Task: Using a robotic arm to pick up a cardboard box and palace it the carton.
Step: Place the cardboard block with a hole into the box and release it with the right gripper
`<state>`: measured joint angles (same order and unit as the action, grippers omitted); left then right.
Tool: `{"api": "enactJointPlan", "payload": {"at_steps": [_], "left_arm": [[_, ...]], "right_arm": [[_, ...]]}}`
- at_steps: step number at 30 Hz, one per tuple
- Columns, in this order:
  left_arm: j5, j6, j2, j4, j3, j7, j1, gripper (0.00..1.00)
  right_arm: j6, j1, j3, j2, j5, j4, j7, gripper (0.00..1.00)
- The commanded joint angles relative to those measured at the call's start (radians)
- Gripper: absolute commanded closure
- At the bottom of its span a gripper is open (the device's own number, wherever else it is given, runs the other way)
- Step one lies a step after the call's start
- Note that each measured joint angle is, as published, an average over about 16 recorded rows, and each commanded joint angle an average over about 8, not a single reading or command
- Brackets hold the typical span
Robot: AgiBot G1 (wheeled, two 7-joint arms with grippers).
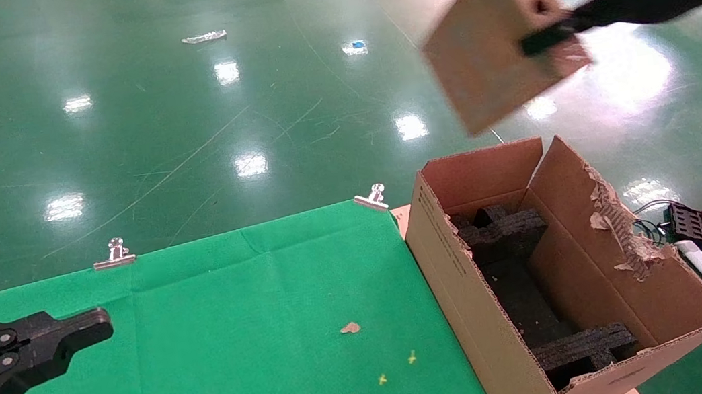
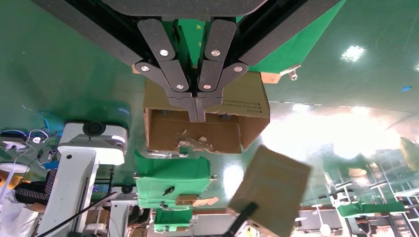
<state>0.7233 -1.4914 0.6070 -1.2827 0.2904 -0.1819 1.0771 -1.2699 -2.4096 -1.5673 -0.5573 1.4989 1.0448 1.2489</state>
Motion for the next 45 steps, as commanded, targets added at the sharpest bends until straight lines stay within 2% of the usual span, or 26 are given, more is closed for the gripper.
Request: {"api": "enactJointPlan", "payload": {"at_steps": [1,5,6,7,13,14,15,30,45], "left_arm": [[0.000,0.000,0.000,0.000,0.000,0.000,0.000,1.00],[0.000,0.000,0.000,0.000,0.000,0.000,0.000,1.00],[0.000,0.000,0.000,0.000,0.000,0.000,0.000,0.97],[0.000,0.000,0.000,0.000,0.001,0.000,0.000,0.88],[-0.001,0.000,0.000,0.000,0.001,0.000,0.000,0.13],[-0.001,0.000,0.000,0.000,0.001,0.000,0.000,0.04],[-0.001,0.000,0.000,0.000,0.001,0.001,0.000,0.00],[-0.001,0.001,-0.001,0.000,0.002,0.001,0.000,0.00],[-0.002,0.001,-0.001,0.000,0.003,0.001,0.001,0.00]], "right_arm": [[-0.010,-0.020,-0.008,0.029,0.040,-0.013,0.010,1.00],[-0.050,-0.019,-0.032,0.068,0.076,-0.023,0.030,1.00],[-0.059,-0.014,-0.038,0.076,0.078,-0.026,0.034,1.00],[-0.067,-0.009,-0.043,0.083,0.079,-0.028,0.038,1.00],[-0.099,0.040,-0.070,0.105,0.062,-0.064,0.049,1.00],[-0.103,0.049,-0.074,0.105,0.059,-0.074,0.049,1.00],[-0.105,0.057,-0.078,0.105,0.056,-0.084,0.049,1.00],[-0.098,0.204,-0.132,0.024,0.039,-0.310,-0.008,1.00],[-0.022,0.369,-0.142,-0.086,-0.011,-0.563,-0.105,1.00]]}}
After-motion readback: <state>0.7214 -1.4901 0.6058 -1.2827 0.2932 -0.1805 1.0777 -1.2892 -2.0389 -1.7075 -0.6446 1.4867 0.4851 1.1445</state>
